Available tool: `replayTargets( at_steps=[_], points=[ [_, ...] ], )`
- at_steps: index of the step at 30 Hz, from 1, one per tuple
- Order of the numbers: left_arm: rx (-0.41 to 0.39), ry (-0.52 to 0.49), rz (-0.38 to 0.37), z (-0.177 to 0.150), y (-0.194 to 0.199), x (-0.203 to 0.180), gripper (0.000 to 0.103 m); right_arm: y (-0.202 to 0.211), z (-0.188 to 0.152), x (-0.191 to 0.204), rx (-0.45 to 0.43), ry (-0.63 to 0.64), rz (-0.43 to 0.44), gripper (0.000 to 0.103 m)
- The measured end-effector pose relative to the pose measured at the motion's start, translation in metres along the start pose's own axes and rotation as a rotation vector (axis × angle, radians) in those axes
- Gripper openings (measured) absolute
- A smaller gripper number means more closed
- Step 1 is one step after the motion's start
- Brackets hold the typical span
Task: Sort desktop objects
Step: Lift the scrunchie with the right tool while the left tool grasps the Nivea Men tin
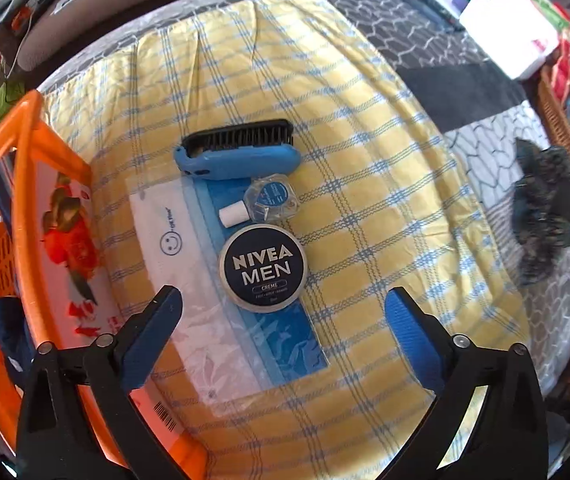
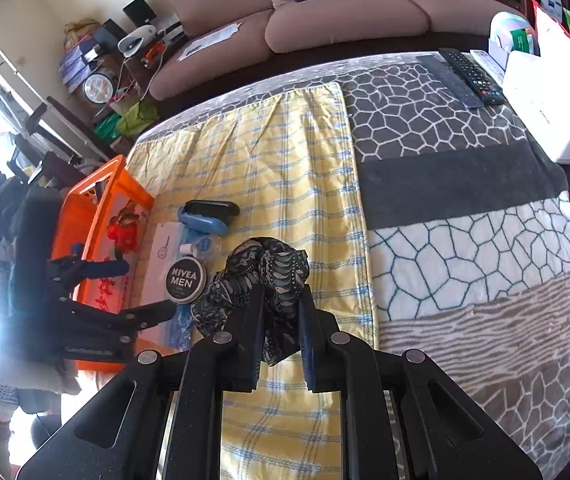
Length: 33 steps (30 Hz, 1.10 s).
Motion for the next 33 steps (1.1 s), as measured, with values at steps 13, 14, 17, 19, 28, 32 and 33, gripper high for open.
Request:
replayTargets(
  at_steps=[13,14,17,19,28,32,33],
  points=[
    [0.021,0.062,0.08,-0.001,-0.04,0.016,0.084,-0.013,-0.001,0.003,0.017,0.006,0.053,0.016],
    [0.021,0.062,0.082,-0.001,-0.041,0.016,0.074,-0.014,-0.002,0.004,0.018,0.008,0.054,0.016],
    [0.01,0.038,0.075,-0.003,-0.041,0.015,0.057,-0.015,-0.003,0.005,0.025,0.012,0.055,0.016],
    [0.008,0.039,0.07,-0.004,-0.04,0.015,0.057,-0.016,-0.005,0.006,0.029,0.015,0.051,0.016],
    [-0.061,0.057,0.023,-0.006,0.008,0.015,0.057,-0.007,-0.005,0.014,0.027,0.024,0.036,0.016],
    [-0.115,0.061,-0.03,-0.004,0.05,0.018,0.057,0.004,0.001,0.029,0.011,0.037,0.042,0.016],
    [-0.133,0.06,-0.036,-0.004,0.062,0.021,0.057,0.008,0.003,0.035,0.005,0.04,0.047,0.016]
  ],
)
Point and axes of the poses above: each gripper's, at about its wrist camera, not at the fingertips, and y roughly against the way its jaws point, x to its left, z to its top, the point moved 6 cm from there along -y, roughly the way its jaws point, and after that the axes turned 5 degrees about -x, right-handed, at the moved point
